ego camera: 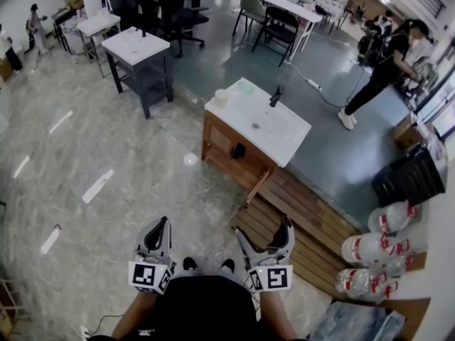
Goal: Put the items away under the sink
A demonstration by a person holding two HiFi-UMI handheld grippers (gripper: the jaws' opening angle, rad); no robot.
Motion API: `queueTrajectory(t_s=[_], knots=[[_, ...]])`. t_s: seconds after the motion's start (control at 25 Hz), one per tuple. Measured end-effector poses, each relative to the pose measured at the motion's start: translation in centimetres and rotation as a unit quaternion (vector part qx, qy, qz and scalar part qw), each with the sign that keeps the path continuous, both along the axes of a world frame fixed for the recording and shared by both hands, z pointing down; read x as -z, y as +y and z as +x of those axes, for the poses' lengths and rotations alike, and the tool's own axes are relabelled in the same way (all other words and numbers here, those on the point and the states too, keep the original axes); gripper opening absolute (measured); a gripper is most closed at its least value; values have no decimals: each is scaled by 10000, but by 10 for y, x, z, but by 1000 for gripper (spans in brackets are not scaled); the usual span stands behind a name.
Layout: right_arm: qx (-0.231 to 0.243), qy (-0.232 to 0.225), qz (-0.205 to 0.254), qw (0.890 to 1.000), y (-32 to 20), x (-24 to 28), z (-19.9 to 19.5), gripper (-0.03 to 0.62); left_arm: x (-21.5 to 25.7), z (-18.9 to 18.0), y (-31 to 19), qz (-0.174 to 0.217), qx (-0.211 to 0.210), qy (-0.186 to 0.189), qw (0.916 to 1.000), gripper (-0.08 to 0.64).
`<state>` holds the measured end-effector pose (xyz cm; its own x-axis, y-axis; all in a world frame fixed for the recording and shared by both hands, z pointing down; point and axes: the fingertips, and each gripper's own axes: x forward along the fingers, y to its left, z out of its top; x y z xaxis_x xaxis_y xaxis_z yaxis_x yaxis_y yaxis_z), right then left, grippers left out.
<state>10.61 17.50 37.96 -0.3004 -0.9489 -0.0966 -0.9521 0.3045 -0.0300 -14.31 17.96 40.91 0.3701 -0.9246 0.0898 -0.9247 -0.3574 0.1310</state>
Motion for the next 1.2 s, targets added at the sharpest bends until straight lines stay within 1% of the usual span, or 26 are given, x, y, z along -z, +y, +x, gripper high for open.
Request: queueTrajectory(t_s=[0.08,0.24,0.44,0.68,0.8,0.96,1.2], knots=[[-4,19,1,10000,0,-2,-10,543,-4,-13,-1,-19,39,32,10000,5],[6,61,-33,10000,-4,-6,-27,541,-6,-30,-3,-25,7,-66,10000,5],[54,83,-129,9999,-12,-11,-42,541,-8,-39,-11,-46,-52,-63,10000,5],[50,78,-186,9998,-38,-17,-49,541,-16,-45,-36,-112,-63,-2,9999,5],[69,87,-184,9998,-61,-21,-51,541,-21,-47,-56,-139,-32,1,9999,5],[88,56,-182,9998,-106,-26,-51,541,-28,-44,-94,-173,-31,-16,9998,5],[115,-130,-215,9996,-193,-32,-48,541,-30,-37,-174,-253,-57,-131,9996,5]])
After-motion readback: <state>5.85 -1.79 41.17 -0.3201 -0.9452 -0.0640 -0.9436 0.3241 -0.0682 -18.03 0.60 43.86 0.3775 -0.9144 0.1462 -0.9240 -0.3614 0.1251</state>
